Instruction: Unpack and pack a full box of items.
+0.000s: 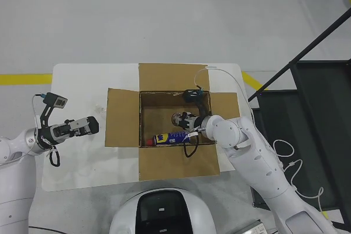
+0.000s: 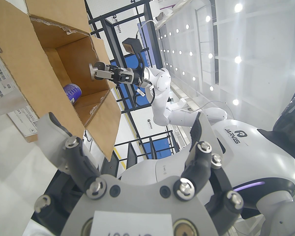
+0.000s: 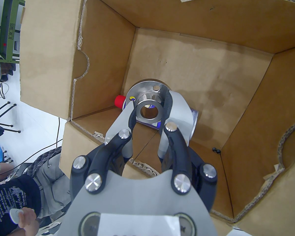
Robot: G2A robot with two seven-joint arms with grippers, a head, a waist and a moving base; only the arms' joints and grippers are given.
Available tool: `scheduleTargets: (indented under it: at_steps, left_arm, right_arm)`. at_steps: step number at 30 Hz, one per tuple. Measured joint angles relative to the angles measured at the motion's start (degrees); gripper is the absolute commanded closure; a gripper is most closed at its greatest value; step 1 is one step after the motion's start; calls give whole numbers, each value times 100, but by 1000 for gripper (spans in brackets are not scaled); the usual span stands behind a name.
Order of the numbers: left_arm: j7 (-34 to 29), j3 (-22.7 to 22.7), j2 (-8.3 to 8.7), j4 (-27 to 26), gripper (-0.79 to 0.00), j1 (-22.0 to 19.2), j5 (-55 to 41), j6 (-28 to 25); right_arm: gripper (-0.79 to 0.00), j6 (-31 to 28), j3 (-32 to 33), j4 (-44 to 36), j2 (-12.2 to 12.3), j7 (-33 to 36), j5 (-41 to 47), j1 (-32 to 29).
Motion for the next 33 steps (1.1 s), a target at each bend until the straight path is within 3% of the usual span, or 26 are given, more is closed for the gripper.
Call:
scheduleTargets:
  at_steps: [24, 33]
  left_arm:
    - [0, 0, 0, 0, -785, 0, 0, 0]
    - [0, 0, 0, 0, -785, 0, 0, 0]
  right_arm:
    - [0, -87, -37, -36, 3, -77, -28, -75]
    - [0, 226, 704, -1382, 180, 704, -269, -612]
